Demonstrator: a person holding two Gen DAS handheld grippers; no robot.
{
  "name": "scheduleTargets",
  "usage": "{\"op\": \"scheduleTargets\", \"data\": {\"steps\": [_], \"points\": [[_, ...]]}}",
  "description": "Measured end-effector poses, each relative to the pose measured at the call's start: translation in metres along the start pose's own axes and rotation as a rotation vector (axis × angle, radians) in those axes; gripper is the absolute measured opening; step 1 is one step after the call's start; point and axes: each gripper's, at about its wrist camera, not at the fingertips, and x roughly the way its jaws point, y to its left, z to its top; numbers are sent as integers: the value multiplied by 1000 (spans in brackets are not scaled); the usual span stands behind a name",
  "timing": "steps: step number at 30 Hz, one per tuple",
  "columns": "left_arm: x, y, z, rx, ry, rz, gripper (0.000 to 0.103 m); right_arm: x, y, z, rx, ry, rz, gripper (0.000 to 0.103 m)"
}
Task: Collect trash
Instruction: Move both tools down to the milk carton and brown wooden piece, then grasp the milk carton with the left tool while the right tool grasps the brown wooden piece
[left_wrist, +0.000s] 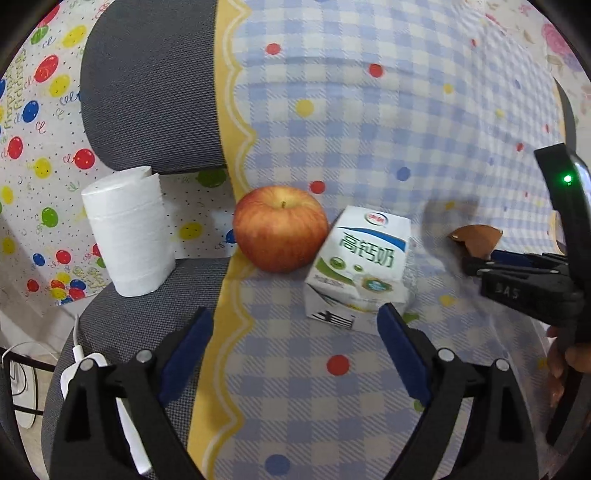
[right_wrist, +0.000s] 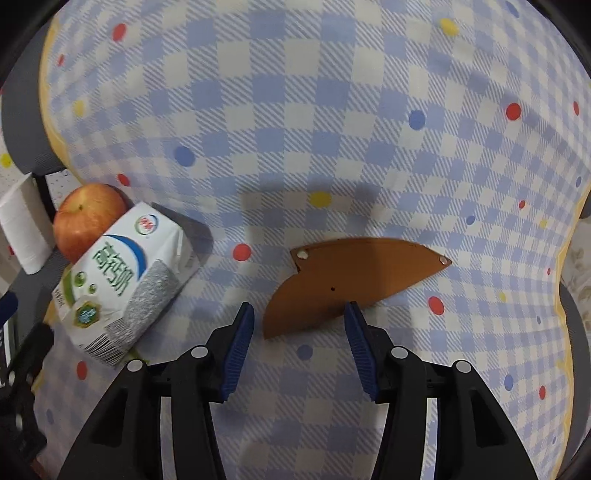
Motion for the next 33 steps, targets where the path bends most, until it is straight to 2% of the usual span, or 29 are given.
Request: {"op": "scheduleTargets", "data": {"steps": [2, 3, 4, 6, 8, 11, 14, 19, 20, 21, 22, 23, 24, 29, 33], "points": [[-2, -8, -2, 29, -1, -1, 88, -2, -5, -3, 15, -7, -16, 47], [-2, -12, -2, 40, -2, -4, 88, -5, -8, -6, 16, -14, -20, 42], [-2, -16, -2, 51, -2, -7, 88, -7, -10, -8, 16, -18, -25, 31], [-2, -20, -1, 60, -3, -10, 90, -18, -24, -18, 43, -39, -33, 23], [0, -29, -1, 74, 0, -14, 95, -29, -39, -28, 69, -62, -51, 18], [7, -39, 1, 106, 22, -9, 96, -46, -61, -43, 97, -91, -59, 12], [18, -47, 5, 136, 45, 1, 96, -65, -84, -58, 125, -123, -50, 8], [38, -46, 13, 143, 85, 13, 96, -79, -97, -53, 145, -140, -23, 5], [44, -47, 13, 152, 114, 6, 96, -81, -98, -52, 144, -142, -21, 4], [45, -48, 13, 158, 122, 0, 96, -82, -98, -52, 144, -144, -18, 4], [45, -50, 12, 167, 124, -9, 91, -82, -98, -51, 144, -146, -13, 4], [42, -50, 12, 171, 113, -9, 83, -83, -100, -52, 144, -145, -5, 4], [37, -51, 11, 172, 95, -1, 81, -82, -100, -53, 145, -146, 1, 4], [4, -54, -3, 133, 24, -55, 79, -83, -99, -58, 142, -153, 13, 4], [-32, -71, -24, 149, -9, -96, 79, -94, -98, -72, 128, -166, 14, 3]]}}
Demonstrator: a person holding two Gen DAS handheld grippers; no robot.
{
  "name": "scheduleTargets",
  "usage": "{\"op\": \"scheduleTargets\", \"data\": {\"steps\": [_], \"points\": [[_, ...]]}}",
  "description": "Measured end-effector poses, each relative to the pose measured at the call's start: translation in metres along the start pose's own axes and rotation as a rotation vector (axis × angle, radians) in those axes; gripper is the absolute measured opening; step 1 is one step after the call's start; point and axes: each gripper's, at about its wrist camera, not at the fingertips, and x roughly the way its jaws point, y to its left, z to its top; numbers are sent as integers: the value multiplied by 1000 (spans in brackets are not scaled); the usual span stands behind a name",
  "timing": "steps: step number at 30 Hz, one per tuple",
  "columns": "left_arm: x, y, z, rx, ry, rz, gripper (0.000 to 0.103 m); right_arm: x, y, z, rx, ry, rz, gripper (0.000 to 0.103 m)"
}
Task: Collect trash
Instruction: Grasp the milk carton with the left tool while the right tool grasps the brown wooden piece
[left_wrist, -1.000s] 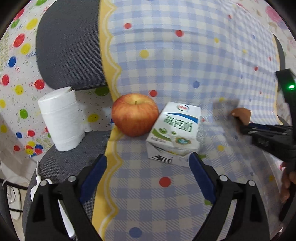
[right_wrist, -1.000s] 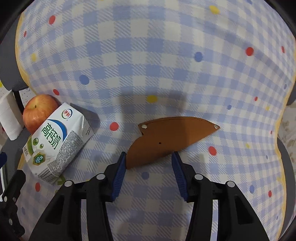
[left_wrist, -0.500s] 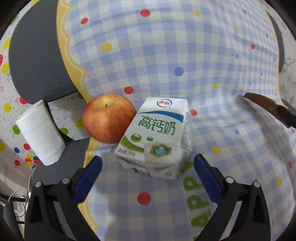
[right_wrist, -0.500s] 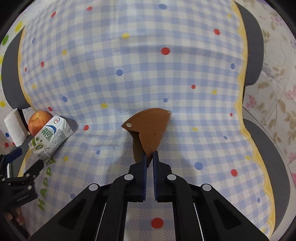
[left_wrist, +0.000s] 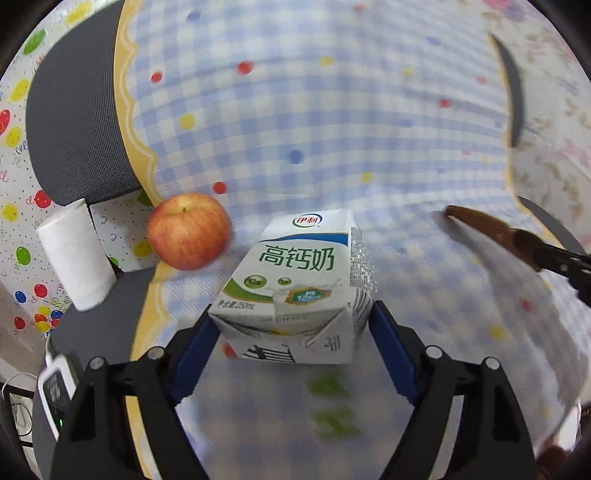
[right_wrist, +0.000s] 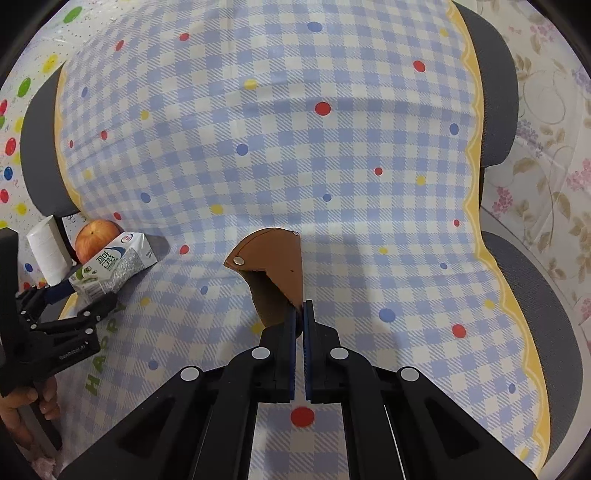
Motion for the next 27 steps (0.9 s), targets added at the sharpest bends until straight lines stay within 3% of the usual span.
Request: {"op": "scheduleTargets", "data": {"steps": [8, 12, 16, 19, 20, 23, 26, 27], "points": [[-48, -60, -40, 29, 17, -109, 79, -33, -15, -45, -31, -5, -15, 3], [-56, -78, -52, 61, 9, -83, 81, -52, -34, -76, -52, 15, -31, 4], [-59, -75, -54, 46, -9, -82, 95, -62, -48, -103, -55, 51, -24, 5], [-62, -71, -47, 43, -30, -91, 97, -62, -54, -116, -38, 73, 1, 9], [-60, -71, -44, 51, -29, -87, 97, -63, -54, -117, -34, 71, 1, 11], [-51, -72, -33, 75, -23, -86, 97, -70, -55, -121, -27, 62, 20, 35], [-36, -72, -27, 91, 9, -92, 96, -74, -54, -118, -23, 48, 31, 39], [-33, -72, -27, 94, 14, -94, 91, -75, -54, -117, -18, 47, 37, 39]]}}
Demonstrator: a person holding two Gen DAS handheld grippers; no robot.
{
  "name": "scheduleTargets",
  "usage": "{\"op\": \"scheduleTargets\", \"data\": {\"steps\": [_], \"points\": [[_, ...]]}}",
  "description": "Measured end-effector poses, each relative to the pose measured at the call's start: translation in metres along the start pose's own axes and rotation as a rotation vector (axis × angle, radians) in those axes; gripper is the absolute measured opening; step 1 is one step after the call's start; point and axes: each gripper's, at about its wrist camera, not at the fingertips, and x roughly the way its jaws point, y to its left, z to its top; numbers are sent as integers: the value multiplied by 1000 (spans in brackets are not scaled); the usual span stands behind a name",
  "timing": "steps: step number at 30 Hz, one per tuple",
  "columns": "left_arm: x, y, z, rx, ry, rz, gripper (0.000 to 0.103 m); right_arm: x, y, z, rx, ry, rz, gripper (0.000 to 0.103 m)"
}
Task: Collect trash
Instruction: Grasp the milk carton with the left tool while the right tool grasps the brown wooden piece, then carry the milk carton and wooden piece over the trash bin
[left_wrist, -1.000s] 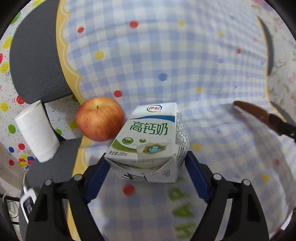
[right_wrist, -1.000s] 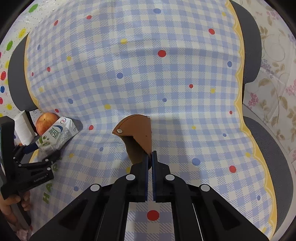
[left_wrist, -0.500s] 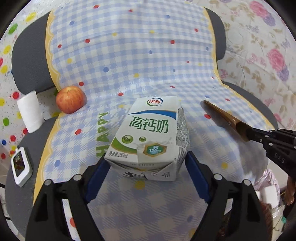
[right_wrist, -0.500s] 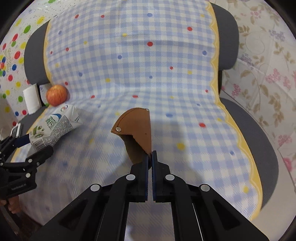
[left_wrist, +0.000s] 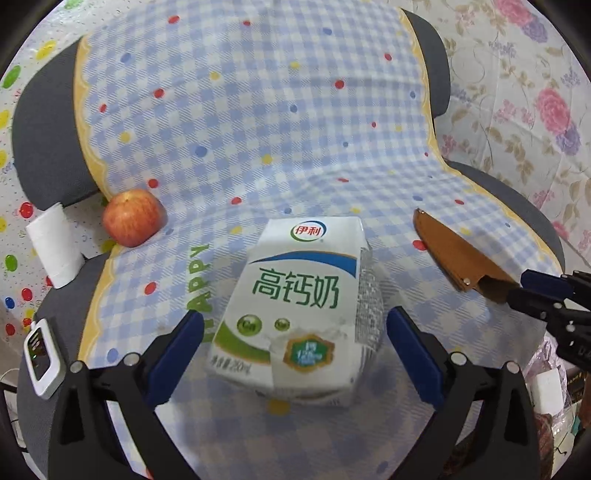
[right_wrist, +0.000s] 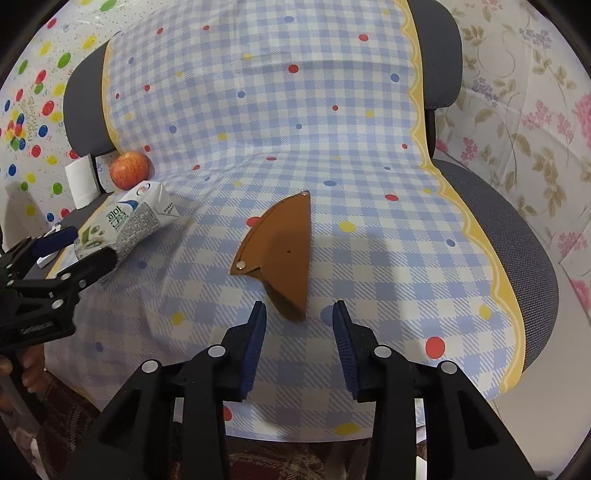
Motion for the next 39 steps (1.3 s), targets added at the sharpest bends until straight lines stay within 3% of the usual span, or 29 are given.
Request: {"op": "scheduleTargets", "data": {"steps": [1, 12, 16, 19, 21, 28, 32, 39], "points": [[3, 0, 0, 0, 5, -5, 85, -1, -1, 2, 5, -1, 7, 39], [-27, -9, -13, -42, -52, -18, 84, 12, -7, 12, 20, 4, 75, 43], [-39, -16, -15, -59, -62, -42, 84, 15, -6, 13, 18, -12, 54, 27], [-50, -24, -15, -57, -79, -51, 84, 12, -5, 10, 3, -19, 30, 23], [-60, -31, -14, -51, -97, -61, 84, 7, -6, 7, 6, -30, 16, 6], [-102, -70, -13, -11, -178, -108, 84, -50, -26, 5, 78, -114, -11, 3], [-123, -113, -21, 59, -207, -155, 84, -87, -39, -7, 91, -135, -48, 3], [-135, -193, -47, 187, -191, -307, 83, -138, -66, -54, 134, -137, -135, 4]]}}
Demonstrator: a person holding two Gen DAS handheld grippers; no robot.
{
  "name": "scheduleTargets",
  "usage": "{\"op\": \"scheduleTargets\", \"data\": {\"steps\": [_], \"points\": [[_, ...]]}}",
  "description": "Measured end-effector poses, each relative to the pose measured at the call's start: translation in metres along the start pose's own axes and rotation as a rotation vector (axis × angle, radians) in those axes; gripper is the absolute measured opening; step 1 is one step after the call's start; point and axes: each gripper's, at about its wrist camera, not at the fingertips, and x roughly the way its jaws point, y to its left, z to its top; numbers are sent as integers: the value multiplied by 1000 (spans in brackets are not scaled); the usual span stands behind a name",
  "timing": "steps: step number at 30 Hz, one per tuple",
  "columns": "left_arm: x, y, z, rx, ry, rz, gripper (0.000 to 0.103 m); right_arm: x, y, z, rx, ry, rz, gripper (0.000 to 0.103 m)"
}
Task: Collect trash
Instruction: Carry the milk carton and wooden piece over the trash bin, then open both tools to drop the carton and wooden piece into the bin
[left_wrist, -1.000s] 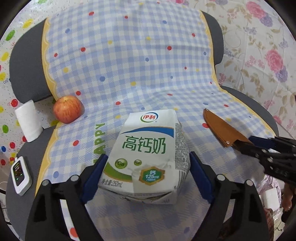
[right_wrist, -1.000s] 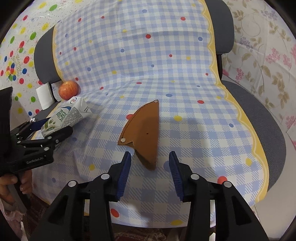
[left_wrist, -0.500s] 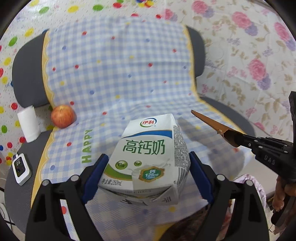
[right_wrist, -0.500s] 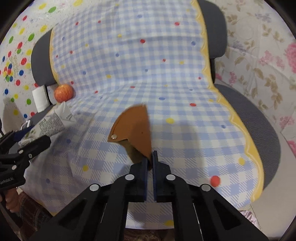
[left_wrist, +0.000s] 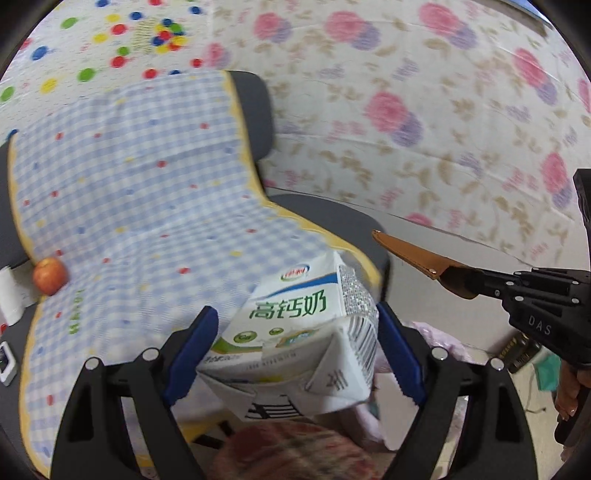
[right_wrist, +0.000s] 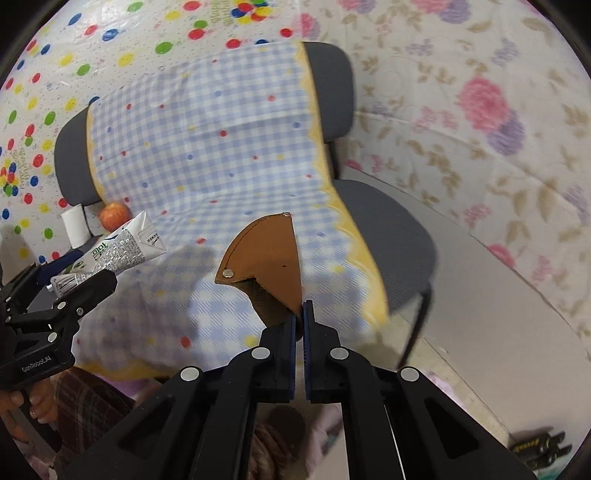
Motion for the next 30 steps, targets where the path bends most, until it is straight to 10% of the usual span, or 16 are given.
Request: {"op": "scheduleTargets", "data": {"steps": [5, 7, 13, 19, 26, 30], "points": [[20, -50, -16, 48, 51, -109, 76, -37, -43, -37, 51, 9, -116, 4], [36, -69, -20, 71, 96, -159, 41, -48, -59, -54, 77, 27, -152, 4], [88, -106, -34, 90, 215, -241, 41, -70, -106, -99, 145, 92, -237, 4], [95, -117, -28, 104, 195, -246, 82, -60, -140, -121, 199, 125, -269, 4], [71, -87, -6, 93, 122, -189, 84, -21, -154, -128, 225, 201, -268, 9], [56, -68, 3, 80, 102, -156, 86, -21, -155, -132, 231, 201, -264, 30]]}}
